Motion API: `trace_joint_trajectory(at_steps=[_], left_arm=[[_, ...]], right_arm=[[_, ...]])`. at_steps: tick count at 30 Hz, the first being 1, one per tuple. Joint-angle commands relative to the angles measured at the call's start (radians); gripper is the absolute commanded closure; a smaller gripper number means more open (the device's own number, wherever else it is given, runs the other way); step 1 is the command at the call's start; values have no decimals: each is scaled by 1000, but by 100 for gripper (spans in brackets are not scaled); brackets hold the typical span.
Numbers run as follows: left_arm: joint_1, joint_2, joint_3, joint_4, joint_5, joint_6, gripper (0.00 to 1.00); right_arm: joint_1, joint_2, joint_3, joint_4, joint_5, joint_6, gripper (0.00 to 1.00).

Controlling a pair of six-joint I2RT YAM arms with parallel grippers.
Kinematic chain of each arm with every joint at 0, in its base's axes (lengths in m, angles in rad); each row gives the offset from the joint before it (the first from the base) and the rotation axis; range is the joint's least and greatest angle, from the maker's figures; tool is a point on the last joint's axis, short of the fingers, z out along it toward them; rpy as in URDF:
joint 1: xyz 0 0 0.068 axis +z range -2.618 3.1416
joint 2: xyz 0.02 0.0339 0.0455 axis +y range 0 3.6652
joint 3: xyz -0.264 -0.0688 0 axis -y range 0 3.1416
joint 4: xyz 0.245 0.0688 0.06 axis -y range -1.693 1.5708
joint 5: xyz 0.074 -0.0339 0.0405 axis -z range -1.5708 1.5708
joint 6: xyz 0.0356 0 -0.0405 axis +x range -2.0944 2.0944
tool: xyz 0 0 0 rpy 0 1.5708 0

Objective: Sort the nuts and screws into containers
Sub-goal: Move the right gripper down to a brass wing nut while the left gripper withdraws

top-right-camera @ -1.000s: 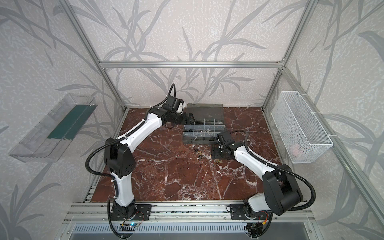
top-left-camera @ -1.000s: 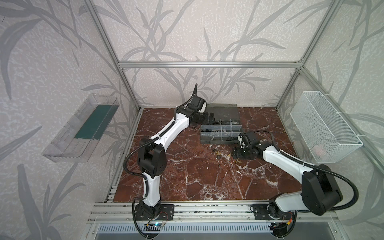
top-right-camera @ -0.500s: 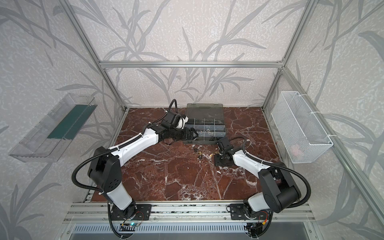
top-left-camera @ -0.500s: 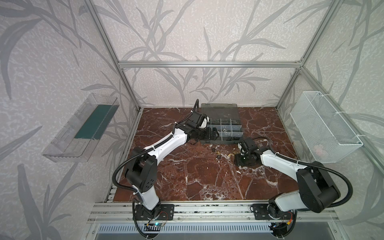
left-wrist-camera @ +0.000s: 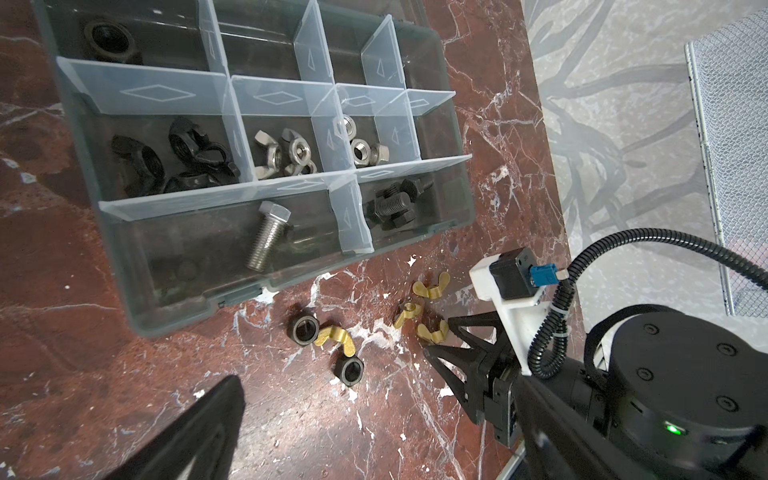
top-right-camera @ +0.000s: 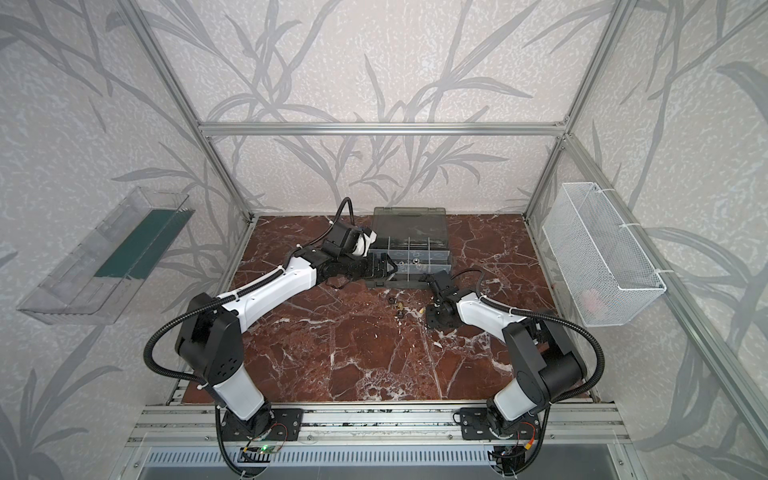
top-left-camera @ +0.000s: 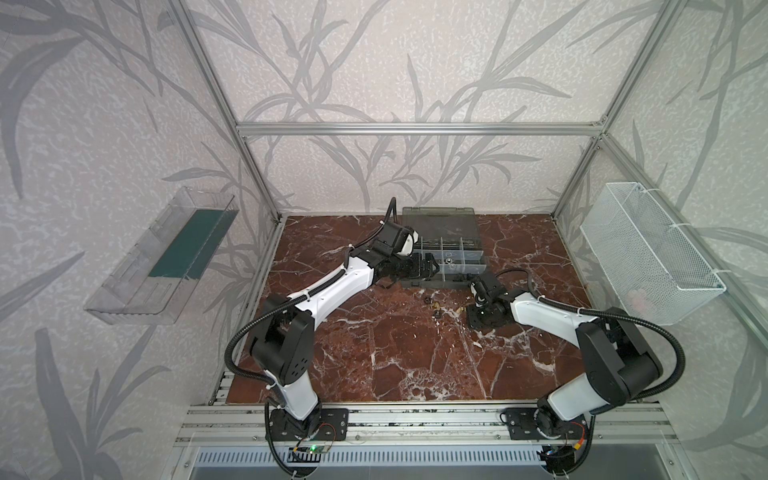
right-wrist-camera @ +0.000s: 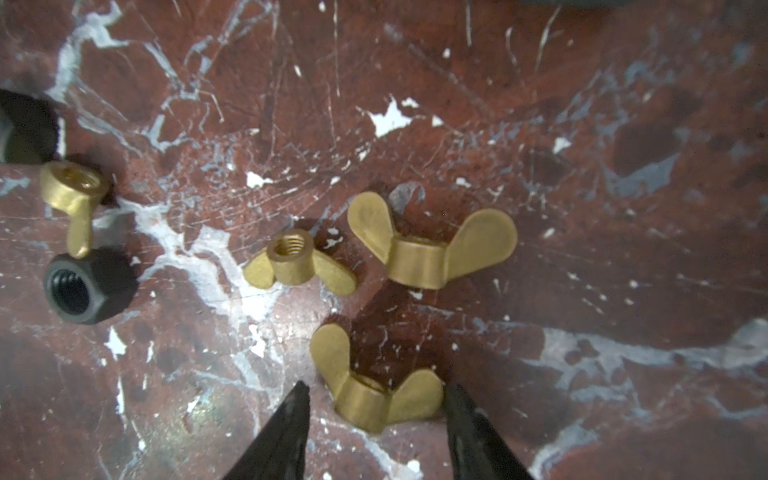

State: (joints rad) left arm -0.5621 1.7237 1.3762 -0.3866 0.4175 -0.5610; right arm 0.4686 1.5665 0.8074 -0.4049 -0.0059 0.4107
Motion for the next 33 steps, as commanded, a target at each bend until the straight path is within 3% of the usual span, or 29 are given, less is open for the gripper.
trace_joint_trajectory(at_steps=[1, 14, 19, 26, 33], left_arm=[[-3, -24, -19, 16, 6, -5, 0], [-4, -24, -36, 22, 14, -13, 0], [-2, -32, -43, 20, 7, -9, 1], [-2, -39, -45, 16, 4, -8, 1], [-3, -42, -49, 5, -2, -5, 0]], right_arm=[[3, 19, 36, -23, 30, -23, 49], [28, 66, 53, -30, 51, -33, 65], [52, 50, 81, -57, 64, -37, 63], [53, 13, 124, -90, 81, -60, 50], [53, 43, 151, -71, 54, -110, 47]])
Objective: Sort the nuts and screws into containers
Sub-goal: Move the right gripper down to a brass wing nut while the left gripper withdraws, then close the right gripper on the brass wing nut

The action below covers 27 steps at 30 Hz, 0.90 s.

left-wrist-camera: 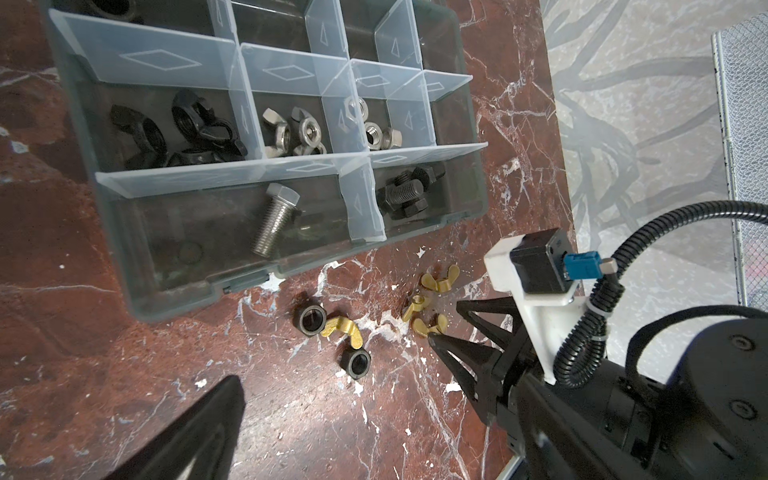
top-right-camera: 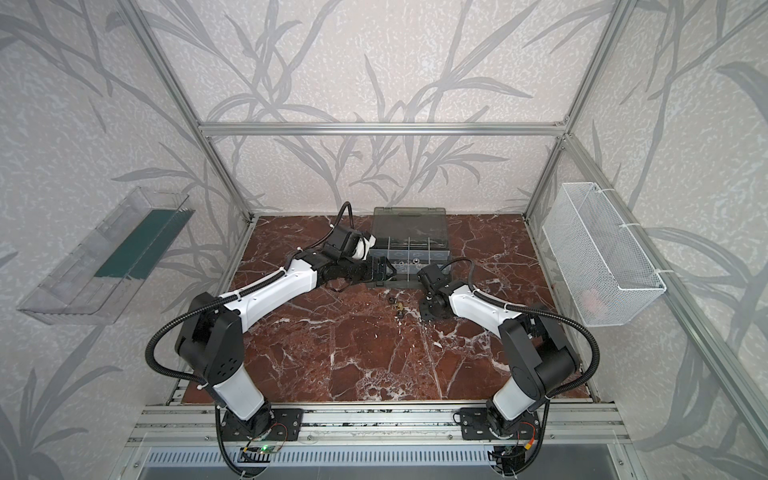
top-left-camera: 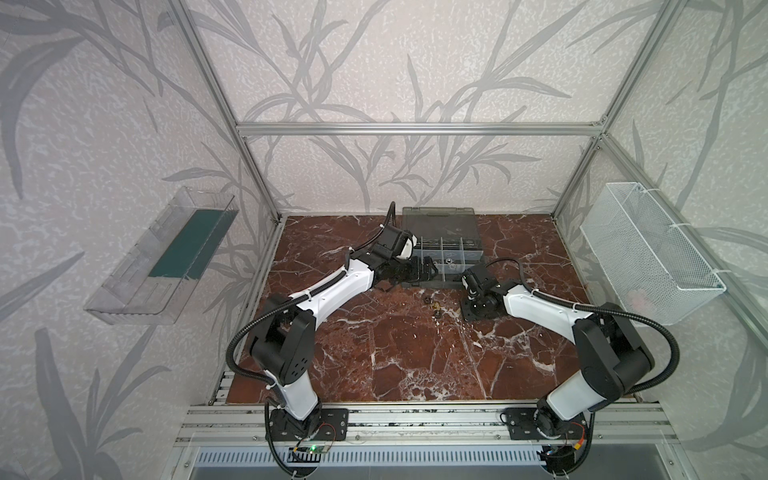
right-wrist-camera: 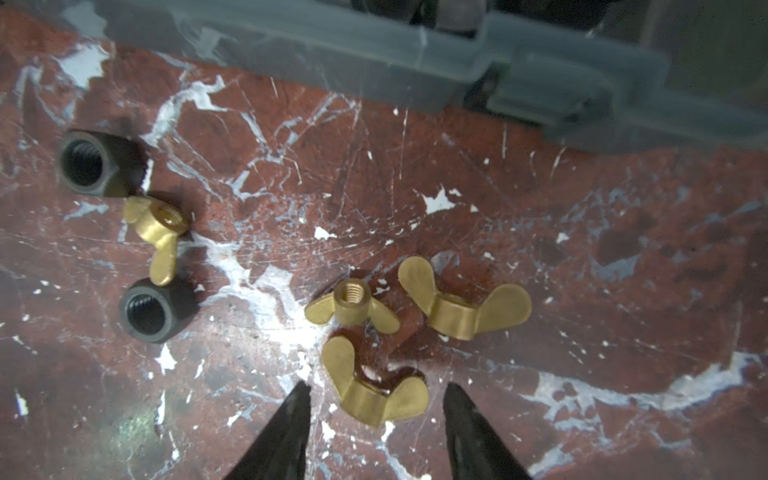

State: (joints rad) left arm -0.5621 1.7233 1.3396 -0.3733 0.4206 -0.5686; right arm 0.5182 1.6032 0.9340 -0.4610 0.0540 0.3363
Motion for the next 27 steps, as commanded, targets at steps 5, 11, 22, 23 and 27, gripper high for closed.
trace_joint_trajectory(at_steps=[5, 11, 22, 23, 27], left_arm=[[-2, -53, -23, -10, -12, 3, 0], [-2, -54, -26, -15, -14, 7, 0], [-3, -54, -25, -14, -15, 2, 0], [-3, -54, -25, -15, -14, 2, 1], [-3, -53, -24, -16, -14, 3, 0]], right_arm=[[1, 34, 26, 11, -37, -64, 49], [11, 44, 18, 25, -61, -100, 52], [12, 73, -7, 36, -88, -128, 60], [12, 72, -9, 36, -89, -128, 60], [11, 69, -20, 35, -89, -126, 62]])
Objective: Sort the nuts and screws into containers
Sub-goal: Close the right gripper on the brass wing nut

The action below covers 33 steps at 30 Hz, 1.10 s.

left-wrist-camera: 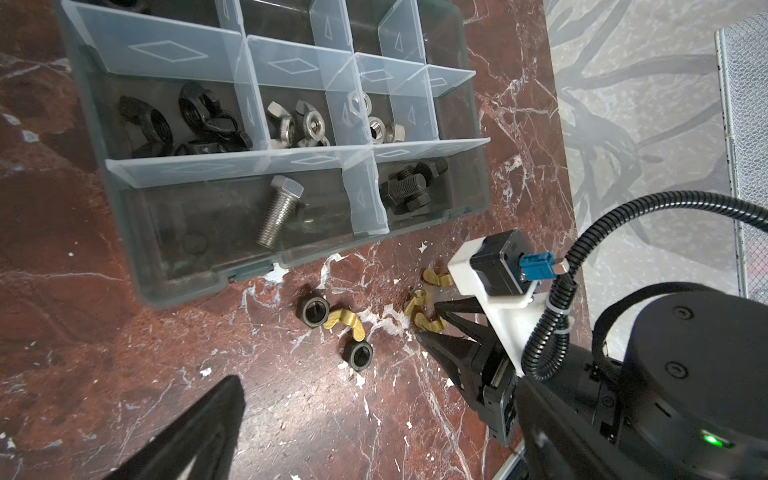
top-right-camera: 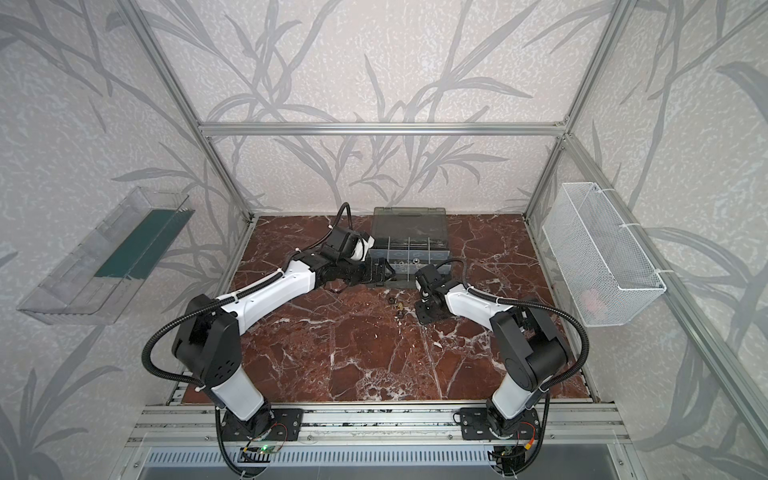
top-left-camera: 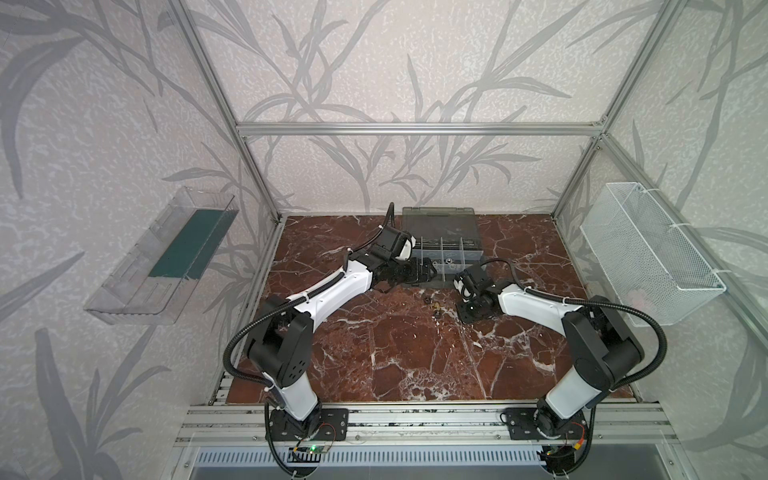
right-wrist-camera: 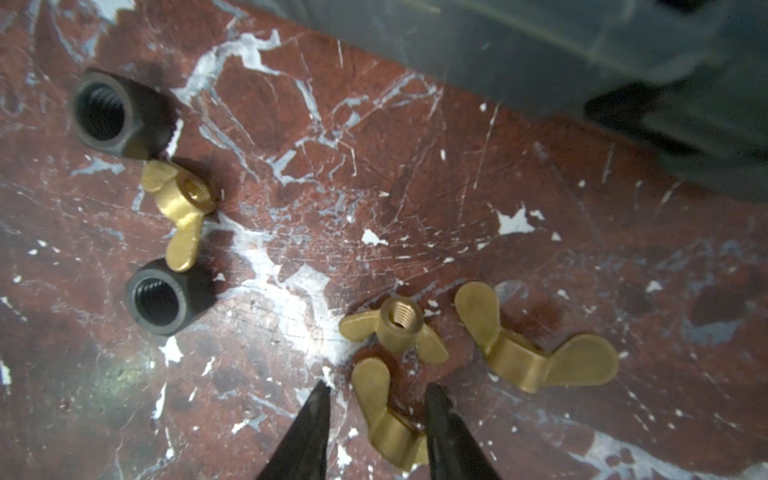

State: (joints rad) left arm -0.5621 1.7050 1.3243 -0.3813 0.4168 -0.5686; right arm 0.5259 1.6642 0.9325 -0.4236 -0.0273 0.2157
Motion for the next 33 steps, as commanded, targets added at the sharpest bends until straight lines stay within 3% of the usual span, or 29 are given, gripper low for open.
trace_joint_trajectory(at_steps=[1, 17, 33], left_arm=[[-2, -35, -9, -8, -10, 1, 0], [-2, -27, -12, 3, -1, -2, 1], [-2, -44, -26, -3, -7, 1, 1]], right_arm=[[5, 7, -22, -1, -7, -4, 63], [11, -29, -84, 4, -13, 23, 69], [34, -5, -33, -29, 10, 78, 92]])
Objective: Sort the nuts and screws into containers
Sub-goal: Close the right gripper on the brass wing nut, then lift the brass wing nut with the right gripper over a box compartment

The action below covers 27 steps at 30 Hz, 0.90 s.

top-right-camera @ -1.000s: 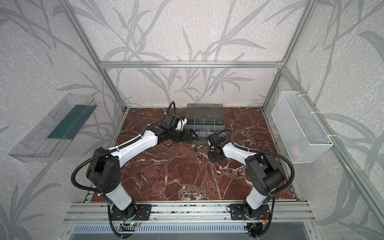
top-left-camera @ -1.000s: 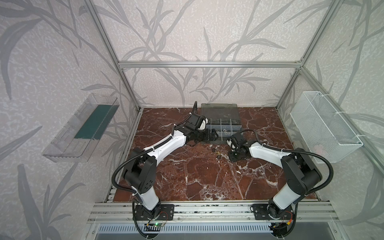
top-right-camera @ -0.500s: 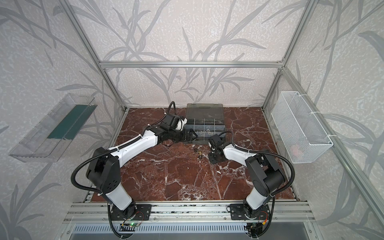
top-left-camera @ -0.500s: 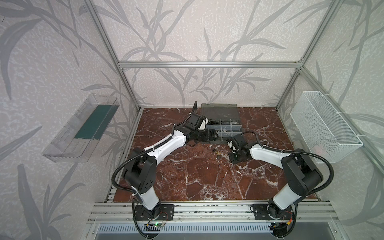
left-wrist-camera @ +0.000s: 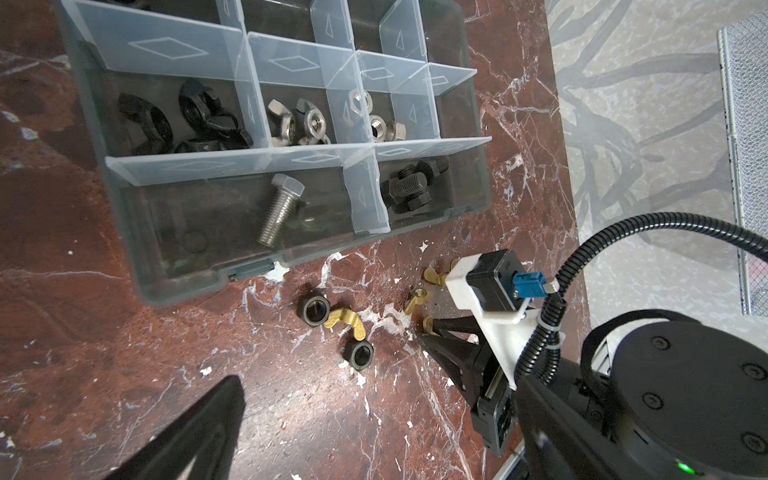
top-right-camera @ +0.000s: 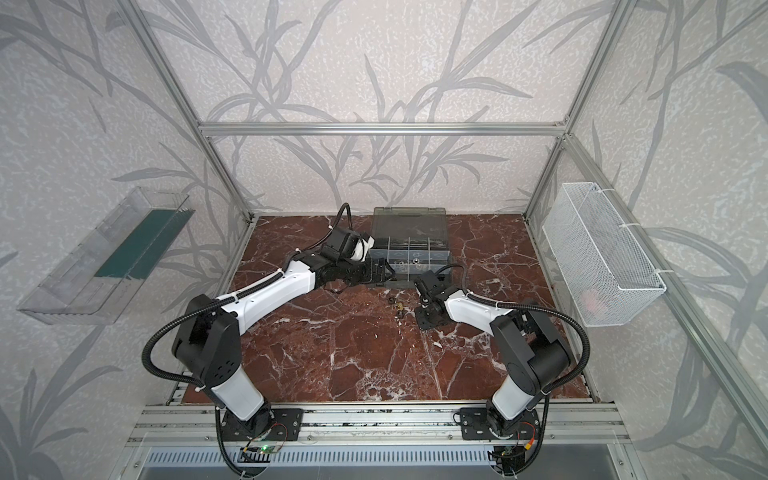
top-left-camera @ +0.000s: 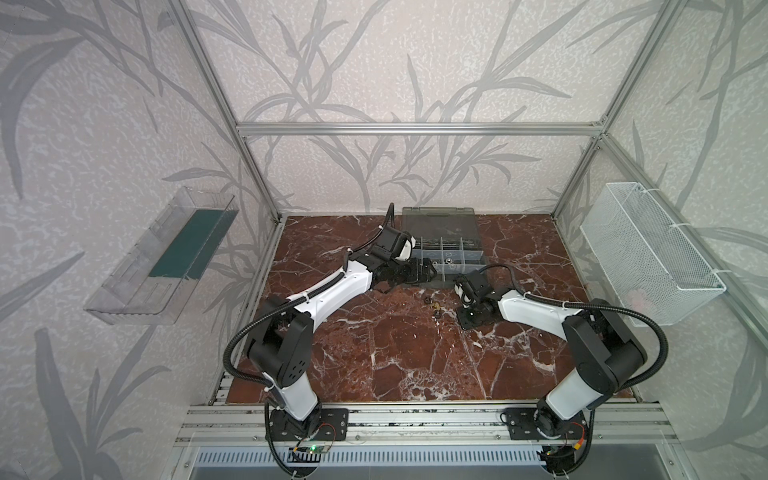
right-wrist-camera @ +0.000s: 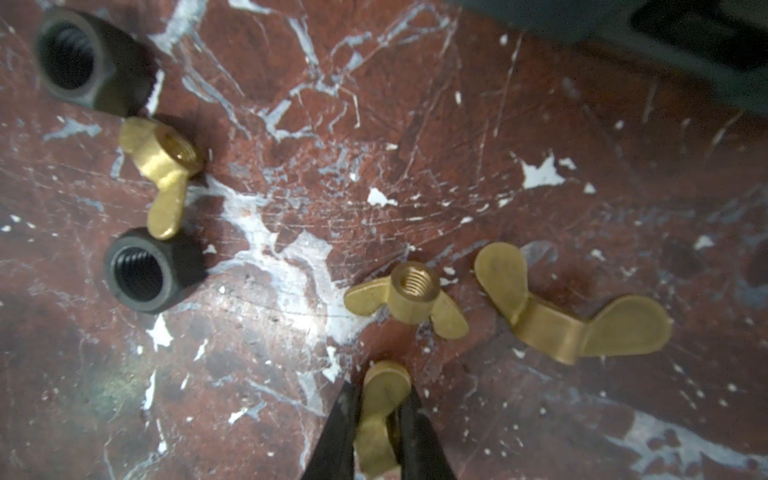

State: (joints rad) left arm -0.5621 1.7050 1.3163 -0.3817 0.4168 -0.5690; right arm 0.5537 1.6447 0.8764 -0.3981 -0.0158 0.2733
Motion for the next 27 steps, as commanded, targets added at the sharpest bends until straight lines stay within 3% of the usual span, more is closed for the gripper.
trace_joint_trajectory(at_steps=[1, 11, 17, 27], left_arm=[[-2, -44, -18, -2, -7, 1, 1], [-2, -53, -6, -3, -6, 0, 0], [-2, -62, 18, -20, -5, 7, 0], [-2, -59, 53, -39, -3, 17, 0]], right_arm=[[7, 16, 33, -61, -1, 21, 94], [-4, -35, 129, -147, -1, 29, 98], [-85, -57, 287, -210, -15, 27, 97], [-237, 146, 610, -219, -23, 23, 97]])
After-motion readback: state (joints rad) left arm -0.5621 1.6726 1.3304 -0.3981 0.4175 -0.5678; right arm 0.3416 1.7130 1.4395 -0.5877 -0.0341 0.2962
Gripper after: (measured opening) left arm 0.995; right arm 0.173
